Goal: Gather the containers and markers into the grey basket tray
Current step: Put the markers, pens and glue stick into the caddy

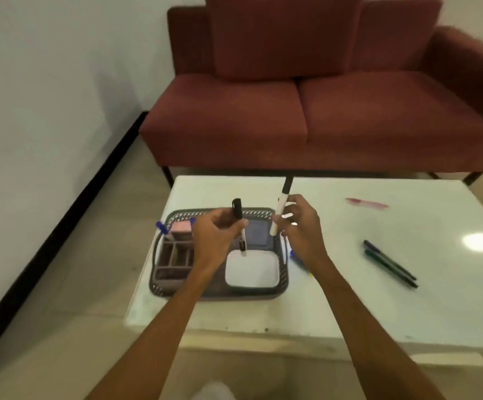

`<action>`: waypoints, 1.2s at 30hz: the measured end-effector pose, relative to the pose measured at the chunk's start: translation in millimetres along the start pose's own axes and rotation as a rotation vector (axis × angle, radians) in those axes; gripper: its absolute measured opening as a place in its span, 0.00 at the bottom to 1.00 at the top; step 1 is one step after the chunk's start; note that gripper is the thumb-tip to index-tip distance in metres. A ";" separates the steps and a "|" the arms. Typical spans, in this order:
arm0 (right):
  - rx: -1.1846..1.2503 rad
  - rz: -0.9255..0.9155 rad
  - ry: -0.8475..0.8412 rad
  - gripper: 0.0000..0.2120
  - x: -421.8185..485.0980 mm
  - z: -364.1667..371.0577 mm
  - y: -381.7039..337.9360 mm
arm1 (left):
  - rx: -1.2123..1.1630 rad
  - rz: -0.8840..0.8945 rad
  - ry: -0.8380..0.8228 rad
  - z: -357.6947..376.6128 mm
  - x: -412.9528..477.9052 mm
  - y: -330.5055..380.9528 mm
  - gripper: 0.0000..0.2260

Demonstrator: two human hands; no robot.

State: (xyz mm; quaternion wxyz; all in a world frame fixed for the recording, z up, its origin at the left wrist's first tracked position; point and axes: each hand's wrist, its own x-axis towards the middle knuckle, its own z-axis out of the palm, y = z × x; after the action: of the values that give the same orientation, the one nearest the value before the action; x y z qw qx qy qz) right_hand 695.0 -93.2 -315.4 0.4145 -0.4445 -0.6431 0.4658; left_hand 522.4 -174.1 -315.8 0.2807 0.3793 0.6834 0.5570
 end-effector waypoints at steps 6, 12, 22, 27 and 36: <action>-0.087 -0.045 -0.195 0.14 -21.2 87.9 -16.6 | 0.072 0.028 0.202 -98.6 -16.7 -13.2 0.14; -0.140 -0.084 -0.351 0.15 -42.8 143.4 -11.2 | 0.162 0.002 0.273 -150.3 -30.3 -34.2 0.14; -0.439 -0.116 -0.426 0.14 -65.7 183.2 20.1 | 0.202 -0.040 0.255 -147.9 -31.1 -70.5 0.13; -0.559 -0.137 -0.411 0.10 -70.0 188.9 37.0 | 0.290 -0.117 0.260 -139.3 -34.6 -89.8 0.12; -0.636 -0.146 -0.384 0.15 -70.8 193.3 41.6 | 0.378 -0.167 0.278 -139.2 -37.5 -104.8 0.14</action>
State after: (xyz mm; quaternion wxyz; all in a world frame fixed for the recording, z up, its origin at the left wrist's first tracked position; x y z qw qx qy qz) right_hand 538.1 -198.6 -407.1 0.1597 -0.4086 -0.8515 0.2872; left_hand 409.4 -291.2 -388.5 0.1530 0.2870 0.8364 0.4412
